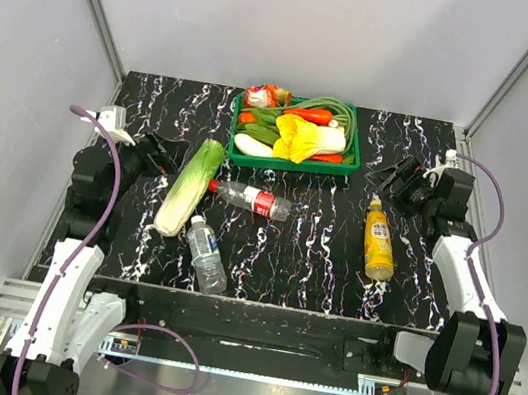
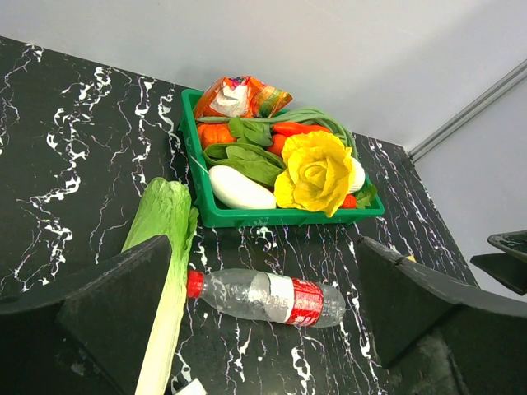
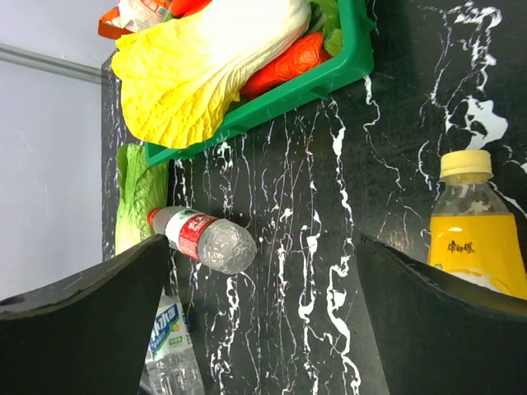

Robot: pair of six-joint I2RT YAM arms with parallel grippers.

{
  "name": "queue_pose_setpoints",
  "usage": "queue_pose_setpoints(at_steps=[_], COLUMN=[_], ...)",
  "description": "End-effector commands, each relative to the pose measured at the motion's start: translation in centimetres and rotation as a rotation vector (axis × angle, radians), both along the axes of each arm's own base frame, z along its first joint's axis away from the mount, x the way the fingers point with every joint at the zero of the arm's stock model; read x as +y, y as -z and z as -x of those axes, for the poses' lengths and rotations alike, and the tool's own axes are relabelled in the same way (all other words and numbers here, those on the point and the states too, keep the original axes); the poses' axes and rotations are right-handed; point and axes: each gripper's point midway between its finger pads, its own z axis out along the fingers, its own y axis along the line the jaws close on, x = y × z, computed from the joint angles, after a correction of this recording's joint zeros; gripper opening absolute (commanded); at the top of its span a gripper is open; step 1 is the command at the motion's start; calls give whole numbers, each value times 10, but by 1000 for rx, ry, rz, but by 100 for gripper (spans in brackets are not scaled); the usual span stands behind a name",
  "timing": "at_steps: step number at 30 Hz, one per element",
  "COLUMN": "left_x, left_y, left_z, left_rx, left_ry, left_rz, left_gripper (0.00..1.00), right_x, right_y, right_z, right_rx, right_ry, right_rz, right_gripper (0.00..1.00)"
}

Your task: Unscrew the bottle caps

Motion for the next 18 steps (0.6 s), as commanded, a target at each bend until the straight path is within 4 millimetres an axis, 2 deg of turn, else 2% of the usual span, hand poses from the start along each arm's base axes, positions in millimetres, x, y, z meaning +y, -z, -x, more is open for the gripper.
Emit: queue_pose_setpoints(at_steps=[1,4,8,10,15,18], left_x=[-1,0,-22,-27,-37,-46], left_y=[-8,-7,-9,-1,16,14], left_z=[2,-1,-4,-13,-31,-38], left_rx=[-29,-19,-63,-26,115,153], left_ry=[8,6,138,164,171,167], left_rz=[2,0,19,29,-42,-55], left_gripper=[99,99,99,99,99,99], right_x=[-7,-6,-9,-12,-10,-8], right_y=[-25,-21,-5,6,40,53], right_z=[11,17,28,34,44,42], right_rx=[-59,-28,61,110,235,284], right_ry=[18,31,82,102,70,58], right_rz=[119,267,420,477,553,560], right_gripper=[99,100,100,100,100,100])
